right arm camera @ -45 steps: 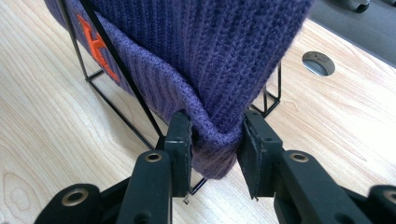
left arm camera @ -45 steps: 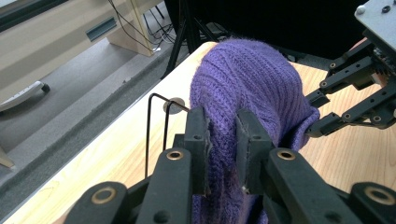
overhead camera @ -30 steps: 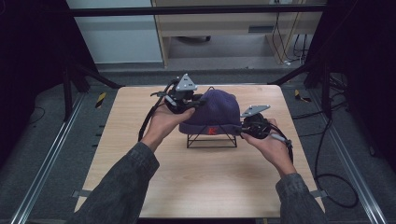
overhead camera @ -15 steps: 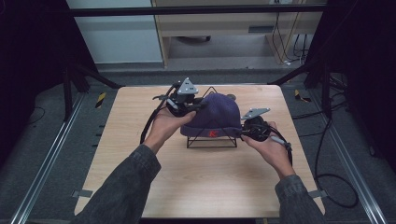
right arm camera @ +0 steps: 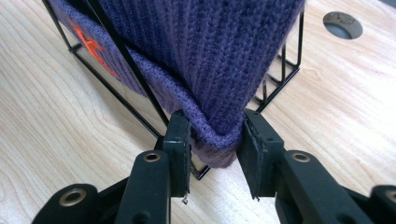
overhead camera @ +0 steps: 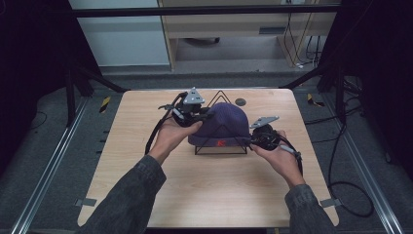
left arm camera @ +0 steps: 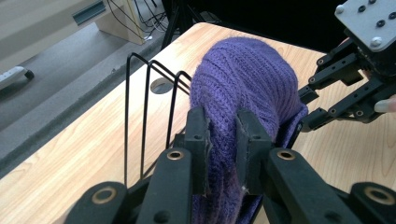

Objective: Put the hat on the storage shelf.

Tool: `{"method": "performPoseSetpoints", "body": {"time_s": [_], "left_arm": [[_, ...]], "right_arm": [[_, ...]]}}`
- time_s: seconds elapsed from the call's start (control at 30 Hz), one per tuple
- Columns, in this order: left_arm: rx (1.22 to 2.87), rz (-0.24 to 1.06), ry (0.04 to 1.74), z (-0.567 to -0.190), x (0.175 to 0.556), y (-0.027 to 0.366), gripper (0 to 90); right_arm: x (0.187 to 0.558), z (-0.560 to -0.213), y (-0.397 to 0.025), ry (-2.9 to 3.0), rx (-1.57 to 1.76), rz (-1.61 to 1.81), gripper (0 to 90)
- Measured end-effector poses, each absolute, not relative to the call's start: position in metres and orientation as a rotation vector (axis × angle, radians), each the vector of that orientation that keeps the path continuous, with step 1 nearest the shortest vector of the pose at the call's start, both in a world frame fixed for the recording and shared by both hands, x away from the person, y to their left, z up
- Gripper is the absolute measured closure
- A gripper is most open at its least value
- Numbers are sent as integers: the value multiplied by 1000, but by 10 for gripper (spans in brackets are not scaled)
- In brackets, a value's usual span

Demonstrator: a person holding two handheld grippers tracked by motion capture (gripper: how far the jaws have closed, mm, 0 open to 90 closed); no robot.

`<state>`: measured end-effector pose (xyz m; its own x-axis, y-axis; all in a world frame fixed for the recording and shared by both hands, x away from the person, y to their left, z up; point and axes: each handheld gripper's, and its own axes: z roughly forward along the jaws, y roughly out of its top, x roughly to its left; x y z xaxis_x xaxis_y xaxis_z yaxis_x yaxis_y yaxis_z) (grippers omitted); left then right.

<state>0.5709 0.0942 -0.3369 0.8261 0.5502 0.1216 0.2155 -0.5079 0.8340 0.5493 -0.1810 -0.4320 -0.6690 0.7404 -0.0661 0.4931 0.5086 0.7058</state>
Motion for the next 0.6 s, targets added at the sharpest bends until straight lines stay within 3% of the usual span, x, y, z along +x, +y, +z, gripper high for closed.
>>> {"method": "performPoseSetpoints", "body": {"time_s": [0.5,0.6], "left_arm": [[2114,442,585,-357,570,103,735],[2113,443,590,-358,570,102,705]], "right_arm": [[547,-442,-182,2418,1028,925,649],[546,-443,-182,2419,1040,921,581]]}}
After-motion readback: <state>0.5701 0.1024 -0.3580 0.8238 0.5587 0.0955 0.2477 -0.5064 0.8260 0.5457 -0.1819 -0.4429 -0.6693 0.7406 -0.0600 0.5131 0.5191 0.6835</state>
